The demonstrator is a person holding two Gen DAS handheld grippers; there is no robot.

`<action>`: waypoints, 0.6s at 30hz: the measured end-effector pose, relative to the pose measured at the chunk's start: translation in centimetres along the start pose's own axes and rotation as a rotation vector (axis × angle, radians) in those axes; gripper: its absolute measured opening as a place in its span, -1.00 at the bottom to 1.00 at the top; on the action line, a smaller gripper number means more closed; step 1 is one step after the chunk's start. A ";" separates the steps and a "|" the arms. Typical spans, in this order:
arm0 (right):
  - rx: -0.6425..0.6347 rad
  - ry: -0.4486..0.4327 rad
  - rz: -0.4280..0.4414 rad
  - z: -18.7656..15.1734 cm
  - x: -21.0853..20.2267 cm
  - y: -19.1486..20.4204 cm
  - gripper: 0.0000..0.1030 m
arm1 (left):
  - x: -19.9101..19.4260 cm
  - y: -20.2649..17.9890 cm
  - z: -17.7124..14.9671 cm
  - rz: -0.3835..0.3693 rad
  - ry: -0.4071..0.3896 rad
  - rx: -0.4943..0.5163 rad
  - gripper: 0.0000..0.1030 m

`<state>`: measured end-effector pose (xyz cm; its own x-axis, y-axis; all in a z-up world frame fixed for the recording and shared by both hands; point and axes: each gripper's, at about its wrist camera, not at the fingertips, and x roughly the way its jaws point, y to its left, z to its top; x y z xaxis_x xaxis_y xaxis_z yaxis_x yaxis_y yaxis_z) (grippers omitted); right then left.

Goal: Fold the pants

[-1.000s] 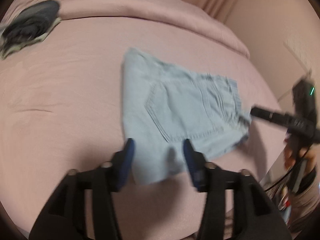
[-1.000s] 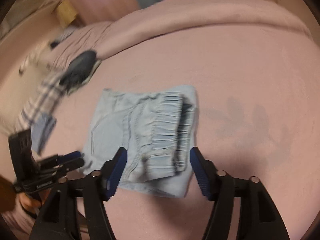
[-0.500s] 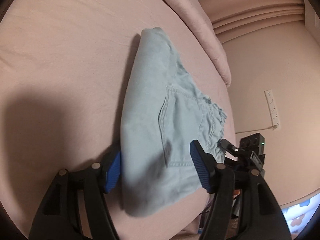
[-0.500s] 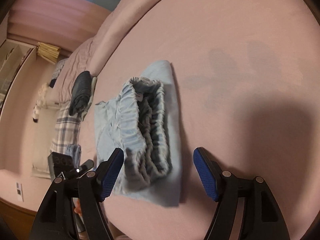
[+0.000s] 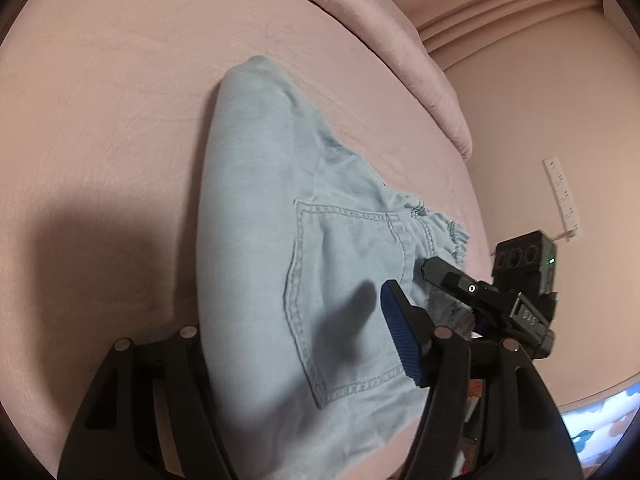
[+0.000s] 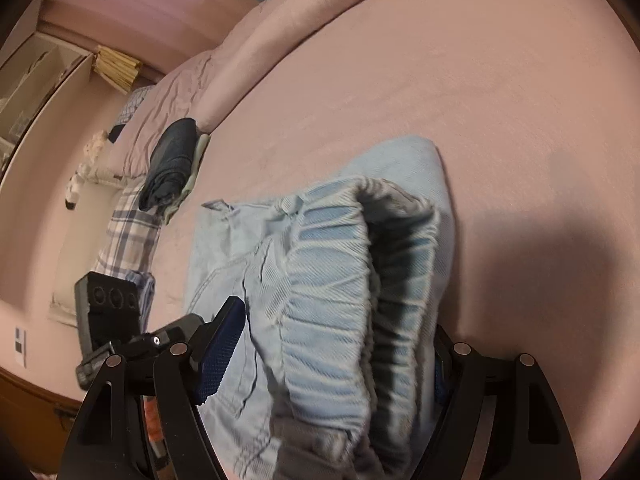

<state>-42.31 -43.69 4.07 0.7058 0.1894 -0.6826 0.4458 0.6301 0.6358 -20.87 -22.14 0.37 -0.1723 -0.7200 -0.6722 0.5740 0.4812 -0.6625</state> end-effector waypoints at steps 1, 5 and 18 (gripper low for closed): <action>-0.003 -0.003 -0.008 0.0 0.0 0.2 0.53 | 0.0 -0.2 -0.1 0.017 -0.001 0.014 0.26; -0.032 -0.018 -0.058 0.0 -0.4 1.4 0.43 | -0.5 -1.0 -0.4 0.094 -0.011 0.069 -0.08; -0.104 -0.071 -0.020 1.4 -1.9 5.4 0.06 | -3.7 -2.6 1.0 0.126 -0.111 0.152 -0.20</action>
<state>-40.53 -41.69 9.28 0.7361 0.1247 -0.6653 0.4031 0.7089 0.5787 -21.00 -21.25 4.89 -0.0074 -0.7134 -0.7007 0.7009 0.4961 -0.5125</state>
